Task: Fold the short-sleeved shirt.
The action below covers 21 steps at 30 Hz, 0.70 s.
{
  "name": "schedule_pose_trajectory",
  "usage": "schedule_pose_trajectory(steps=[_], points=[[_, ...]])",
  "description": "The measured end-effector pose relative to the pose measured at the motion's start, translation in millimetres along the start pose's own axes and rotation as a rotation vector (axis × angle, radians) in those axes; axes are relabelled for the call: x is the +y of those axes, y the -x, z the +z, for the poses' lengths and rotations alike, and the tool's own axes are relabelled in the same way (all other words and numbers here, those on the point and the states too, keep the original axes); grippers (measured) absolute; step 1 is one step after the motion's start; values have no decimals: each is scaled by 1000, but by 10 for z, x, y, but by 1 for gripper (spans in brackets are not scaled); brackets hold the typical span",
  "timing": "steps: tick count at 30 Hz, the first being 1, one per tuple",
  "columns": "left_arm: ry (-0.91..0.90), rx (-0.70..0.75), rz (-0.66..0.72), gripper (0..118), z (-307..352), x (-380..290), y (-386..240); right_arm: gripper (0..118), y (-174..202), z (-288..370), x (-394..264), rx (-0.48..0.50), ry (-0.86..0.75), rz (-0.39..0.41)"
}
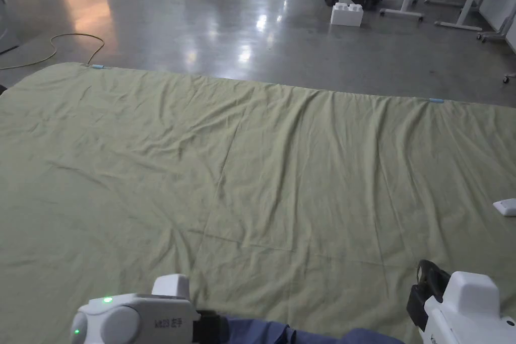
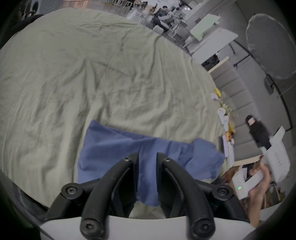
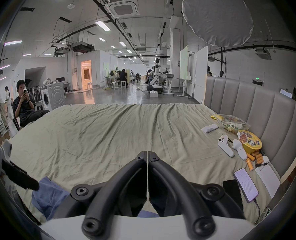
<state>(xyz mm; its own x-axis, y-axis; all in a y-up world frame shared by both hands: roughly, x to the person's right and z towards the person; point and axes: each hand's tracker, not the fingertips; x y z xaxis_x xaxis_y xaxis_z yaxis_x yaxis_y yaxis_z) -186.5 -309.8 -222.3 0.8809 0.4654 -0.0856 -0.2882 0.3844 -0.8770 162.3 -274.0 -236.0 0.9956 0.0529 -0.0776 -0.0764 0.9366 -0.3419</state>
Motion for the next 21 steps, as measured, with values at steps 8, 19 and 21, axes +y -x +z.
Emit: schedule_pose_trajectory(steps=[8,19,21], points=[[138,-46,-54,14,-524,-386,-337,2,-75,3,-68,-12,21,-15],[137,-77,-63,14,-818,-534,-594,2,-161,8,-114,-29,43,-26],[134,-84,-49,14,-866,-536,-575,2,-172,18,-116,-32,44,-26]])
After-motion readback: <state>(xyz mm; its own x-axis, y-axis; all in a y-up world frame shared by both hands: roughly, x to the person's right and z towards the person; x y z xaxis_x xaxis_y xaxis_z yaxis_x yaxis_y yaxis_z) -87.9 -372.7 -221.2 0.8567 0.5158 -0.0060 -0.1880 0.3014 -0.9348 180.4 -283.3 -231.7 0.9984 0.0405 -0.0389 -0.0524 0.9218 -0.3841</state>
